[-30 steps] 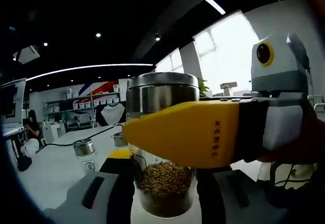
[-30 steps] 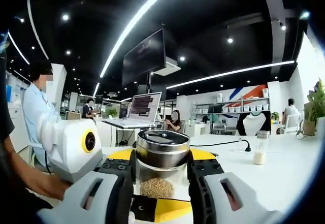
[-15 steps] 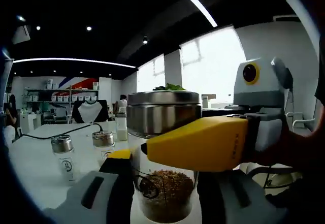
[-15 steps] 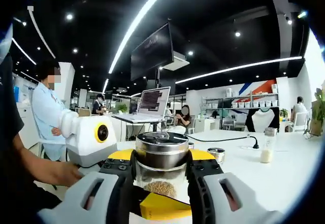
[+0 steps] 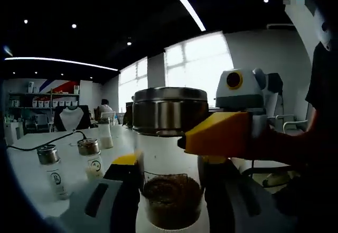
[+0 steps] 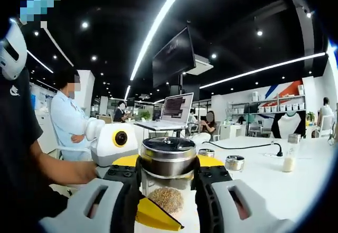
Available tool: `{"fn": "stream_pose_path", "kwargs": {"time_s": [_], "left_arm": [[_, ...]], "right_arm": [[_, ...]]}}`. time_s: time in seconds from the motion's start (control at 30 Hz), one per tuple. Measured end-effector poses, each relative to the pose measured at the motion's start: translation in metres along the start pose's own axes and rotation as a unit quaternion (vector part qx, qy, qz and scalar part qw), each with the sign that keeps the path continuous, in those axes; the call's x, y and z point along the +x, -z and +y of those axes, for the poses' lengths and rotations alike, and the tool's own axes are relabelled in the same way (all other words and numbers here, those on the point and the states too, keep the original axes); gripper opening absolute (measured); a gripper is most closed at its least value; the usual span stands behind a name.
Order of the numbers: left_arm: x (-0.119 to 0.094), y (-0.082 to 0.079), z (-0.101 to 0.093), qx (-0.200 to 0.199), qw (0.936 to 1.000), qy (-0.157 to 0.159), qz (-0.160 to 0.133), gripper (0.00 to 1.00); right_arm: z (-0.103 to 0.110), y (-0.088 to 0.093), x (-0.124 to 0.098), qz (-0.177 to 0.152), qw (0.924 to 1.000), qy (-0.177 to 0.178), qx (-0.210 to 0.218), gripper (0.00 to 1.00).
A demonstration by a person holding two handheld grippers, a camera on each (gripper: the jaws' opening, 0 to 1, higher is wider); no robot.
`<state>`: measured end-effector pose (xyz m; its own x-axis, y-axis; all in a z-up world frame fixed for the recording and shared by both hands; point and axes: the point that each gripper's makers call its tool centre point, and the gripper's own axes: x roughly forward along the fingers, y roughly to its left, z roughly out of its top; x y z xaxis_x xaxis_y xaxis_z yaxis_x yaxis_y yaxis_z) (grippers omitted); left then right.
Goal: Rotate the seasoning bottle until the label or dispensing opening points toward the visible target arrow and the bottle remains upright within the marked orientation range
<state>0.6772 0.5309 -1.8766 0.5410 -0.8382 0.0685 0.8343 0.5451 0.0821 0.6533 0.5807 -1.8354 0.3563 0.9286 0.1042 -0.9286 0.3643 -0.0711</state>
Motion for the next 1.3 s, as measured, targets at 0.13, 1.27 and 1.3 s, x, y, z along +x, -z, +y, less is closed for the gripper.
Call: {"fn": "stream_pose_path", "kwargs": {"time_s": [0.13,1.27,1.3], "left_arm": [[0.0,-0.001,-0.001,-0.002,1.0,0.005,-0.003,0.48],[-0.006,0.018,-0.005,0.003,0.9982,0.024,0.055,0.44],[-0.005,0.018,-0.004,0.006,0.9981,0.016,0.06,0.44]], "right_arm": [[0.0,-0.001,-0.001,-0.005,1.0,-0.003,0.006,0.37],[-0.004,0.005,-0.007,-0.004,0.9999,-0.014,0.001,0.37],[-0.005,0.006,-0.007,-0.004,0.9999,-0.013,0.0,0.37]]}}
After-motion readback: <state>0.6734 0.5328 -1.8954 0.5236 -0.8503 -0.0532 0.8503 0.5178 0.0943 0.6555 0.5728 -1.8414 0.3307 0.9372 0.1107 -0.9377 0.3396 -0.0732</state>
